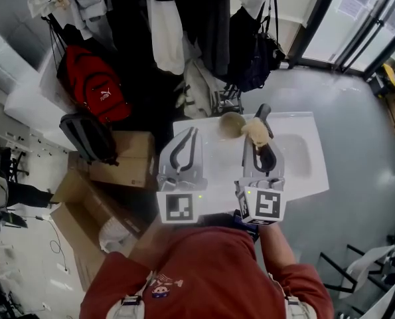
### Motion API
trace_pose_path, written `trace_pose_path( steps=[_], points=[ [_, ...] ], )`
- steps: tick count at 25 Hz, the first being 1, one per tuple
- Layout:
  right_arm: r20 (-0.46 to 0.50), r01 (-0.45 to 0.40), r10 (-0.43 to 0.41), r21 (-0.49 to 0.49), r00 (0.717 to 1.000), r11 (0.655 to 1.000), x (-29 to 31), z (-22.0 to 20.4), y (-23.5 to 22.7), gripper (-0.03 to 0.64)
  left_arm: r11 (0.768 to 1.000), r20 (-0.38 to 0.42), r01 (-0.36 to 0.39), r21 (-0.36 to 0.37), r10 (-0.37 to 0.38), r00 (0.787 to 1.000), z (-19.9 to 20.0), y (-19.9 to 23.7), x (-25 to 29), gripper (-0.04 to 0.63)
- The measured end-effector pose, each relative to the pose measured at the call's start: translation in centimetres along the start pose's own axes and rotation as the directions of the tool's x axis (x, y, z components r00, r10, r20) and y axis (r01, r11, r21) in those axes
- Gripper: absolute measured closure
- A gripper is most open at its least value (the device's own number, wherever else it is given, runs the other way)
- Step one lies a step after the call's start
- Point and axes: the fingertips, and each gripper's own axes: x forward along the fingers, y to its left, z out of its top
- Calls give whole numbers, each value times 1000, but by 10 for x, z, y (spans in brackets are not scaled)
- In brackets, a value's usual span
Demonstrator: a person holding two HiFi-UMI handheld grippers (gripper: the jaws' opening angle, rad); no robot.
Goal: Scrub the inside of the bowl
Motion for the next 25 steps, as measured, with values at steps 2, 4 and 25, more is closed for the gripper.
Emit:
trace_pose_path(
  steps=[2,4,25],
  points=[
    [-6,-5,5,2,1000,1000,0,-1,3,540,1000,8,0,-8,0,1000,-1,-1,1,585],
    [-3,-10,10,16,1000,1000,-1,-1,5,540,1000,7,2,-4,-2,1000,-2,-2,1,589],
    [8,3,-3,-11,1000,1000,-13,2,-3,540,997,29,58,59,-60,998,0,-19,3,589]
  ],
)
